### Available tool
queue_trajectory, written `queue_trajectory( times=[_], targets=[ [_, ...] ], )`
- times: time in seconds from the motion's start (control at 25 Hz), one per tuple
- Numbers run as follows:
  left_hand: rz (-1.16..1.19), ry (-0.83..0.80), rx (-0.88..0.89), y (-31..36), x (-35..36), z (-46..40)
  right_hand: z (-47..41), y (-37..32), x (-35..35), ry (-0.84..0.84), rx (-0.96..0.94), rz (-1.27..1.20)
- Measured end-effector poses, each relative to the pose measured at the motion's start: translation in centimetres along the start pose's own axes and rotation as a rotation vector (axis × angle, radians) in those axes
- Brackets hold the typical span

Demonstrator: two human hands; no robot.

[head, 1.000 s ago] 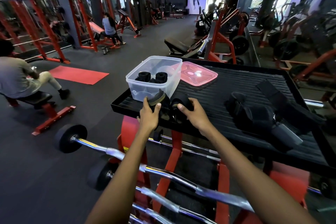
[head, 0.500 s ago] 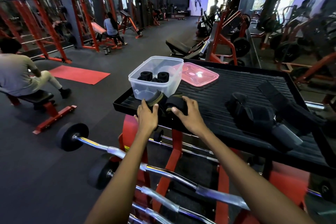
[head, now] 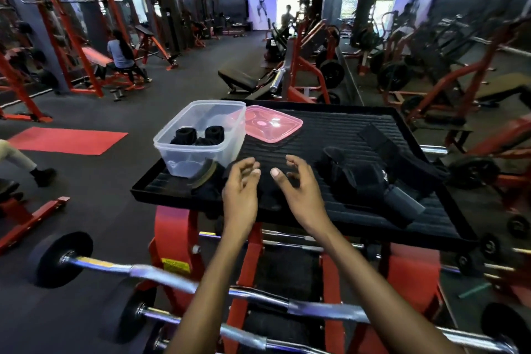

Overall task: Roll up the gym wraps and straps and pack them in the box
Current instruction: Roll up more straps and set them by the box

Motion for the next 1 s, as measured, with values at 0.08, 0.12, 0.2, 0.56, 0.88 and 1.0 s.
queue_trajectory(
  times=[0.08, 0.12, 0.2, 0.56, 0.88, 1.0],
  targets=[
    [0.129, -0.122, -0.109, -1.0, 2.9, 1.2, 1.3, 0.2, -3.0, 0.098, -0.022, -0.026],
    [0.152, -0.168, -0.144, -1.7, 4.3, 1.9, 2.2, 0.4, -4.7, 0.156, -0.038, -0.018],
    [0.184, -0.208, -0.191, -3.2, 6.5, 2.8, 3.8, 0.8, -7.9, 0.304, -0.083, 0.077],
    [0.088, -0.478, -0.535, -7.7, 16.9, -0.5, -1.7, 3.8, -14.3, 0.273, 0.255, 0.666],
    [0.209, -0.139, -0.699, -11.4, 15.2, -4.4, 1.1, 5.4, -9.7, 0.022, 0.037, 0.232],
    [0.270, 0.022, -0.641, -11.7, 14.1, -5.8, 0.1, 5.4, -10.2, 0.076, 0.085, 0.385]
  ],
)
Point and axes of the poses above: each hand's wrist, its own z-axis away from the middle knuckle, its own x-axis out of the palm, y = z × x, the point moved 6 cm from there along -z, towards the middle knuckle, and after that the axes turned 1 degree about -x, right-handed, at the moved point
